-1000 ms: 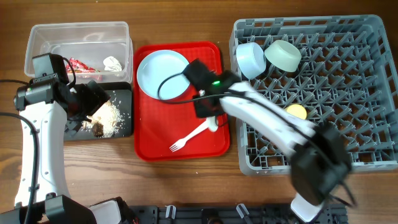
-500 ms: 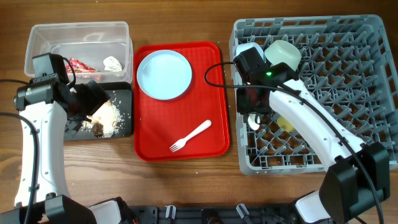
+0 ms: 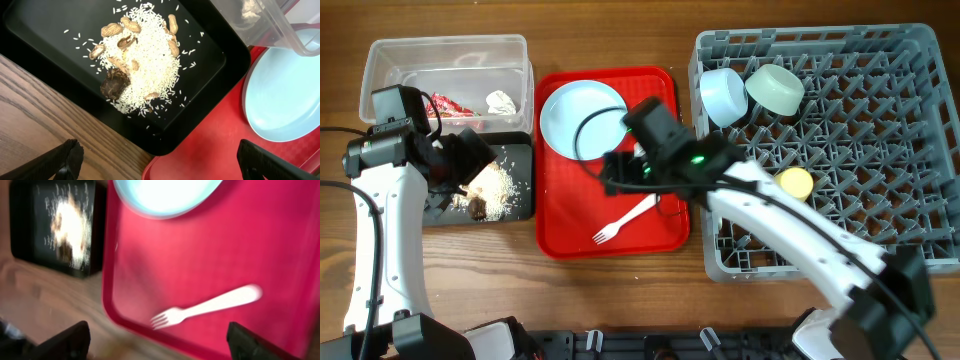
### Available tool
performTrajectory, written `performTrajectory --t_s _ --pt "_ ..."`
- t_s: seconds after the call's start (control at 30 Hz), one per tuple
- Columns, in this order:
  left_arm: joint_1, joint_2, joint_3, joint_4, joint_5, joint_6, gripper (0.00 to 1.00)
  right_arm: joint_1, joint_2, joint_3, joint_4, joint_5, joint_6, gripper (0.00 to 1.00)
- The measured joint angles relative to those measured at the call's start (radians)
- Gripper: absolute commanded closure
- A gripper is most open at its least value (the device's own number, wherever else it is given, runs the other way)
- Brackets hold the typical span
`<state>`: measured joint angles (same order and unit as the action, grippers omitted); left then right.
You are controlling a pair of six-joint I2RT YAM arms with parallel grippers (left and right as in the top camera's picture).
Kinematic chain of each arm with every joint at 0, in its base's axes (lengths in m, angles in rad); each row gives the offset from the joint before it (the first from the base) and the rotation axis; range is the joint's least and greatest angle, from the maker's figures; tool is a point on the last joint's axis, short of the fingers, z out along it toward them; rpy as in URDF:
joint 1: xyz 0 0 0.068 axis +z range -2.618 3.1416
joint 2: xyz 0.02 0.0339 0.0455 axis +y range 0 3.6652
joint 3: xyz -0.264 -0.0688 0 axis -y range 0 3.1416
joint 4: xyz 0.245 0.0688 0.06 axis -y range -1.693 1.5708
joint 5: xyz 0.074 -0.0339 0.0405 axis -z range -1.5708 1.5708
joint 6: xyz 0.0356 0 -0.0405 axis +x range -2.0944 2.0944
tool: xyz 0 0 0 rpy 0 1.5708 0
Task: Sort waste into correct bins and load items into the dishwasher rack
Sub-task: 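Grasp the white fork with the right gripper and place it in the rack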
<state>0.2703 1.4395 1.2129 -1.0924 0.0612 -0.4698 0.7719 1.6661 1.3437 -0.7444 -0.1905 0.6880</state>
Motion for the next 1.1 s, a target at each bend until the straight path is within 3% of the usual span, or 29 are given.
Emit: performTrajectory --t_s 0.03,0.17,0.27,0.3,0.4,0.5,0.63,0.8,1.0,1.1 --pt "0.0 0.0 0.0 0.0 0.0 0.0 0.0 0.023 0.042 -0.002 -0.005 -0.004 0.05 0.26" --pt "0.0 0.0 0.0 0.001 0.0 0.0 0.0 0.06 0.209 -0.013 -0.066 0.031 0.331 0.25" --pt "0.0 0.0 0.0 0.0 0.0 0.0 0.0 0.06 0.342 -0.013 -0.035 0.002 0.412 0.3" --pt "0.0 0.0 0.0 0.0 0.0 0.0 0.0 0.06 0.344 -0.008 -0.017 -0.005 0.427 0.35" --pt "0.0 0.0 0.0 0.0 0.0 0.0 0.0 0.06 0.348 -0.008 -0.008 0.0 0.463 0.67" --pt "0.0 0.0 0.0 0.0 0.0 0.0 0.0 0.06 0.354 -0.008 -0.017 0.024 0.48 0.9" --pt "0.0 0.0 0.0 0.0 0.0 0.0 0.0 0.033 0.354 -0.003 -0.045 0.038 0.483 0.96" --pt "0.0 0.0 0.0 0.0 0.0 0.0 0.0 -0.055 0.304 -0.01 -0.078 0.065 0.304 0.96" --pt "0.0 0.0 0.0 0.0 0.0 0.0 0.0 -0.158 -0.11 -0.014 -0.272 0.141 -0.061 0.96" --pt "0.0 0.0 0.0 0.0 0.0 0.0 0.0 -0.261 -0.164 -0.014 -0.381 0.192 -0.214 0.96"
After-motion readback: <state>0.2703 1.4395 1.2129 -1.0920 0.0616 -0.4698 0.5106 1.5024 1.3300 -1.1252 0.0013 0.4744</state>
